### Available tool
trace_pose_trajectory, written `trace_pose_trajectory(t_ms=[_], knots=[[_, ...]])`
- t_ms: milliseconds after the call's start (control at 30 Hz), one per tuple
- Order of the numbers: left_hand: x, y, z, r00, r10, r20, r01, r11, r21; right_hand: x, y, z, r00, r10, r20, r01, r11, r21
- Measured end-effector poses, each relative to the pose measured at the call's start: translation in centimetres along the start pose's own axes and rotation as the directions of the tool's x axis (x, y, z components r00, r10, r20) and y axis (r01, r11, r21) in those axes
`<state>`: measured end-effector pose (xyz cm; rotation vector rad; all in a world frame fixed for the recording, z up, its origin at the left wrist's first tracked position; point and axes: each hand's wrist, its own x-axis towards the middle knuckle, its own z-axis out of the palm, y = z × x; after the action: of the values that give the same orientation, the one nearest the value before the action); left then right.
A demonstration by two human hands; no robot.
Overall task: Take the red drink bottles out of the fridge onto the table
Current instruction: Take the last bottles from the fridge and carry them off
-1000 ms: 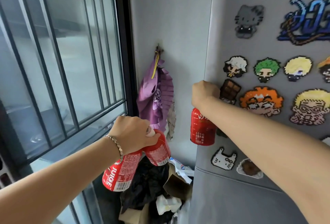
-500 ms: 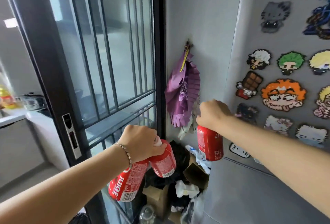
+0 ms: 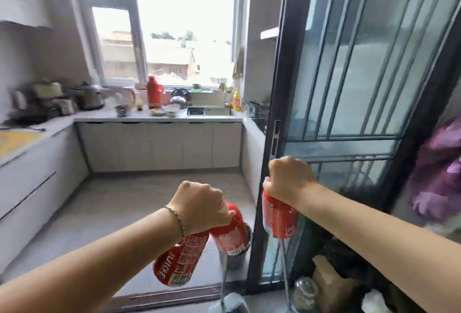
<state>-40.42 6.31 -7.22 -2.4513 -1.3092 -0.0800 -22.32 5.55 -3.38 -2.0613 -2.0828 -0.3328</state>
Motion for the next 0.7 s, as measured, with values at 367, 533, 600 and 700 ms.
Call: trace_pose_trajectory(t_ms=[367,533,600,700], knots=[[-31.7,-16.0,0.1,0.764,-0.627,0.155,0.605,0.779,0.165,-7.1,-34.7,0.0,0.781,-0.617,0.097,0.59,0.78,0.21],[-49.2,-22.9,-0.4,0.578,-0.79,0.208,0.74,0.614,0.275,-14.2,-53.0,-0.6,0.605,-0.791,0.09,0.741,0.601,0.298],[-54.7,-24.8,-1.1,0.507,-0.829,0.237,0.767,0.559,0.314,-16.9,-58.7,-1.2,0.538,-0.839,0.075,0.784,0.531,0.322],[-64.5,-27.7,-2.1,0.357,-0.904,0.235,0.834,0.422,0.356,-21.9,-68.9,-2.2,0.405,-0.912,0.065,0.832,0.397,0.388]])
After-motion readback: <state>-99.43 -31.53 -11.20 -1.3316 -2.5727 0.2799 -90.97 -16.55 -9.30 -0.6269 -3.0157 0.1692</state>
